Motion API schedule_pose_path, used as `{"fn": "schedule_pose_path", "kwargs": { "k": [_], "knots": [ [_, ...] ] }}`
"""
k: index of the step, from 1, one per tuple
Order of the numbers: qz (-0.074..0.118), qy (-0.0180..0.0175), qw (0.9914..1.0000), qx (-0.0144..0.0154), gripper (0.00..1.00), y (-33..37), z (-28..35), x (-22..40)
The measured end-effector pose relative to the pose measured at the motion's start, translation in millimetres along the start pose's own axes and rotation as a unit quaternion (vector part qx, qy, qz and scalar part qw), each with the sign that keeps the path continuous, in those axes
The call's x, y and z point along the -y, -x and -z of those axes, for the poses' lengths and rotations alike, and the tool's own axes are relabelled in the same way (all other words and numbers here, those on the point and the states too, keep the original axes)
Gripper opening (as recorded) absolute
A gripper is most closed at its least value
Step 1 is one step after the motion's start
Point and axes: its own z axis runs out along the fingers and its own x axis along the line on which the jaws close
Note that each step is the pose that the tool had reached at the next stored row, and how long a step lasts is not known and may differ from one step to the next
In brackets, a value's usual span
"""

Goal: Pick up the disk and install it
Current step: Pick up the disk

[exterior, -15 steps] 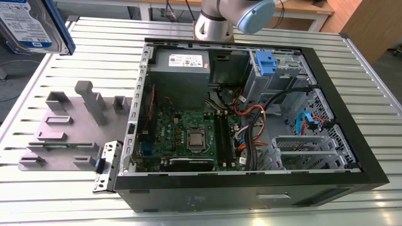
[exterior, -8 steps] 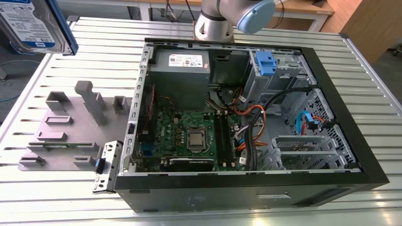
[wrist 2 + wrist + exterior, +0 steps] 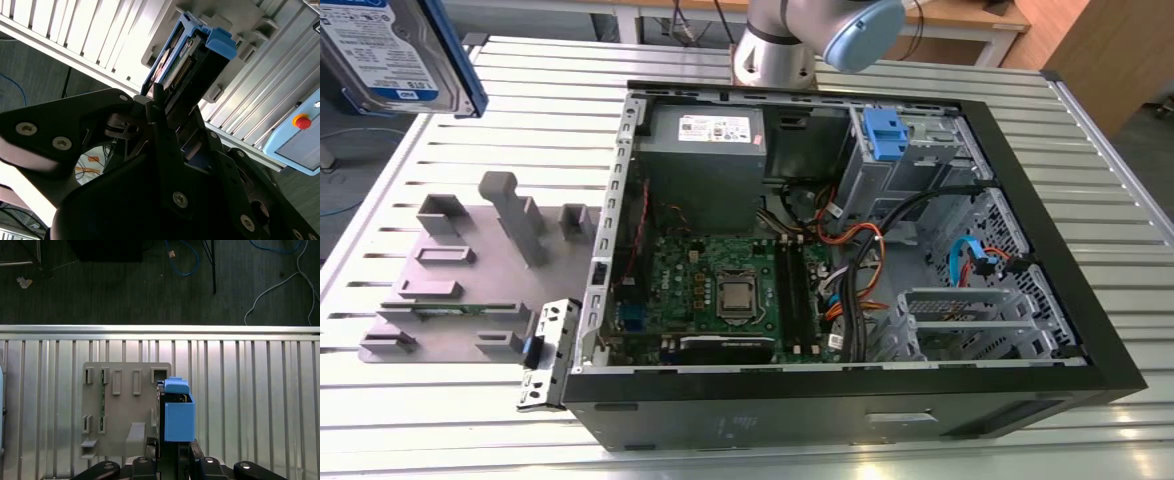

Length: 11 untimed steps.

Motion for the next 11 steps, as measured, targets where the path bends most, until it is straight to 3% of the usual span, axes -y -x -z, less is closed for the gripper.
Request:
{"fn": "schedule_pose_path", "kwargs": {
  "k": [11],
  "knots": [
    [0.0, 0.0, 1.0, 0.0001, 0.35, 0.1, 0.3, 7.4]
  ]
}}
